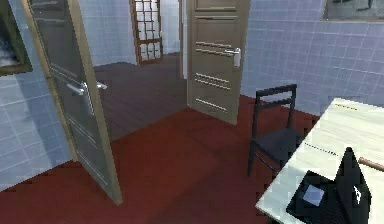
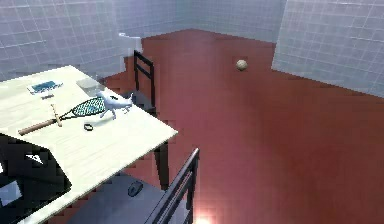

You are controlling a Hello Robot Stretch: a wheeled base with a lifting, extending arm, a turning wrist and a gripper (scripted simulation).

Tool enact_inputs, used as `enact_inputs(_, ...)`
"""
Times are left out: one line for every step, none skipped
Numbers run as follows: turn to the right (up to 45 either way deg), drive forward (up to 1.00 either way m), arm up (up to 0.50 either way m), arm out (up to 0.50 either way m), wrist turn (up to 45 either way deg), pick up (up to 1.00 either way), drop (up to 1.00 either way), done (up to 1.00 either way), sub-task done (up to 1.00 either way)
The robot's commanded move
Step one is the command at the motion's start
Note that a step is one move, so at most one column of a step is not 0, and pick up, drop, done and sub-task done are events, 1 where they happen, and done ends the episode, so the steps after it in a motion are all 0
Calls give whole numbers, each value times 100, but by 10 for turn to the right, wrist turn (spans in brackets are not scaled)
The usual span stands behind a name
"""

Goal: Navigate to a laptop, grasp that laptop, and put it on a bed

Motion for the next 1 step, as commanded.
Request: enact_inputs(30,0,0,0,0,0,0,0,0)
